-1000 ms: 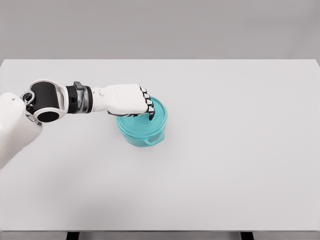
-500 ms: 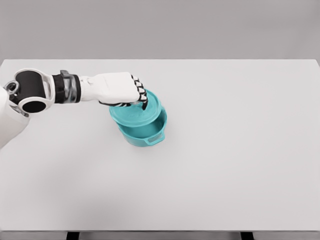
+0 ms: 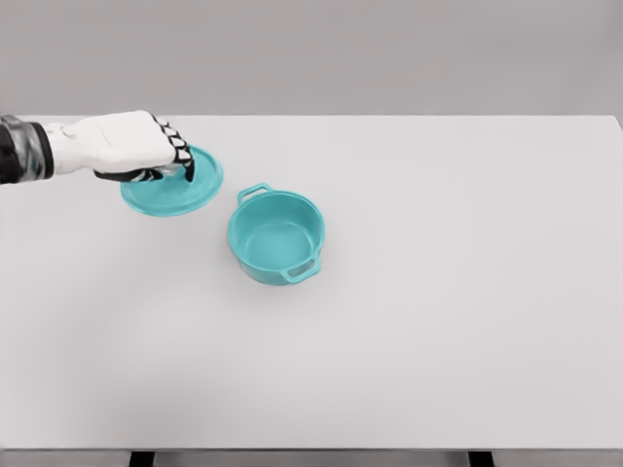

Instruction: Open the lid of the pot with left arm

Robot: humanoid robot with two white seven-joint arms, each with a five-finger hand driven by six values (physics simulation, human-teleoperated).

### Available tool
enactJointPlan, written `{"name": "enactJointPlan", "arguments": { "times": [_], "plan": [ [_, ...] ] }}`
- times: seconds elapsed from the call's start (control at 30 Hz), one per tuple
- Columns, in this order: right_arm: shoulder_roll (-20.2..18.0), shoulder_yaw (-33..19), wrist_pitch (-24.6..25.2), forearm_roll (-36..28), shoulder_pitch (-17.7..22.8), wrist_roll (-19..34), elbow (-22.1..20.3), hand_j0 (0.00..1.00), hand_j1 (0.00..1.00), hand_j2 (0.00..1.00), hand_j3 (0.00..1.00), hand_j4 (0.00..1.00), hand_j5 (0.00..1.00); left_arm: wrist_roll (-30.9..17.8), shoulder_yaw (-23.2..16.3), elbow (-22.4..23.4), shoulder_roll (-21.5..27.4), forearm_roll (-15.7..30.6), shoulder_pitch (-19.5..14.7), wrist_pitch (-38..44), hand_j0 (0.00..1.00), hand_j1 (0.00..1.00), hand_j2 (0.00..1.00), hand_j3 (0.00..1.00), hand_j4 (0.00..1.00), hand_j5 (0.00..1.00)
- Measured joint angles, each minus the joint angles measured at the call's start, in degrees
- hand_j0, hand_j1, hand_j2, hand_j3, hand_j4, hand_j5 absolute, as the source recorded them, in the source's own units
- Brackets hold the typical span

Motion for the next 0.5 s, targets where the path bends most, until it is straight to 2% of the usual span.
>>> {"name": "enactJointPlan", "arguments": {
  "times": [0.3,0.5],
  "plan": [
    [0.0,0.0,0.0,0.0,0.0,0.0,0.01,1.0,1.0,1.0,1.0,1.0,1.0,-0.01,1.3,10.57,0.3,-0.16,0.0,-0.01,0.53,0.53,0.53,0.53,0.53,0.53],
    [0.0,0.0,0.0,0.0,0.0,0.0,0.01,1.0,1.0,1.0,1.0,1.0,1.0,0.0,1.62,15.42,-0.04,-0.45,0.18,-0.01,0.53,0.53,0.53,0.53,0.53,0.53]
  ]
}}
